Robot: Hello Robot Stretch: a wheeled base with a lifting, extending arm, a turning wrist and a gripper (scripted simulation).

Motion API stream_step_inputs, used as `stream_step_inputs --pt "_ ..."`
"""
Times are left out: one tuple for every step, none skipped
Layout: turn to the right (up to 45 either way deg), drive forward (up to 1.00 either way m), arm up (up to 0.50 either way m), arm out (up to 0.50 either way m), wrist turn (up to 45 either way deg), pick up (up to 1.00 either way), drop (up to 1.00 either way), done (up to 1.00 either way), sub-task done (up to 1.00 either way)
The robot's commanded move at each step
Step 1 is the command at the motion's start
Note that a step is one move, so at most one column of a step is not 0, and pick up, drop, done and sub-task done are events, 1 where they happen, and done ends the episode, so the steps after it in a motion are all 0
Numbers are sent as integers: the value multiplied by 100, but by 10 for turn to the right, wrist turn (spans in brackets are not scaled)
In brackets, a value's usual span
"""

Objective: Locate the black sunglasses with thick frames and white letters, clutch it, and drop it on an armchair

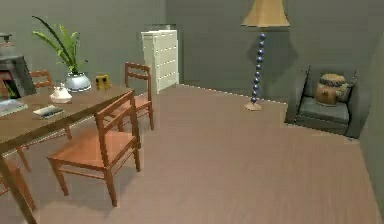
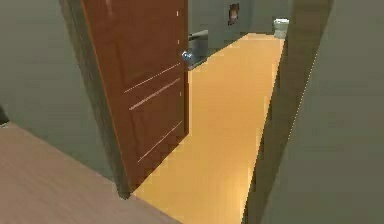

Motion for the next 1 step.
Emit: stream_step_inputs --pt "450 0 0 0 0 0 0 0 0"
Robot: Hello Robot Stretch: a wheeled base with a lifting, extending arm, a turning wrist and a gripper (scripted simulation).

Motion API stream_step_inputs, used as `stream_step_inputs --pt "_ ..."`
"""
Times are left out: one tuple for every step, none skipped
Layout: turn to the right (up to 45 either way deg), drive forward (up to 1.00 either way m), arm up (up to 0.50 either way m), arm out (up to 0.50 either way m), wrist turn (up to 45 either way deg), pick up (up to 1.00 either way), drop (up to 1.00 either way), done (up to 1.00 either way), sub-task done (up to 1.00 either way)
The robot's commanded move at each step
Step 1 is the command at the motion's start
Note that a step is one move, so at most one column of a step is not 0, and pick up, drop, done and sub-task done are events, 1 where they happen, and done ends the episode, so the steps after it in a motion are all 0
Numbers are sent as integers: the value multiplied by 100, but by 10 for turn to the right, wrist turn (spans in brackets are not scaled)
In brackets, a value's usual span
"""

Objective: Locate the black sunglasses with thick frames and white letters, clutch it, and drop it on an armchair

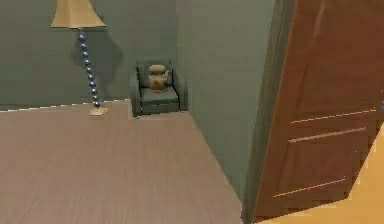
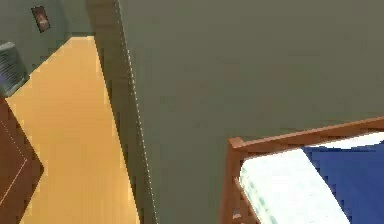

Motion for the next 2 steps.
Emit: stream_step_inputs --pt "450 0 0 0 0 0 0 0 0" --pt "30 0 0 0 0 0 0 0 0"
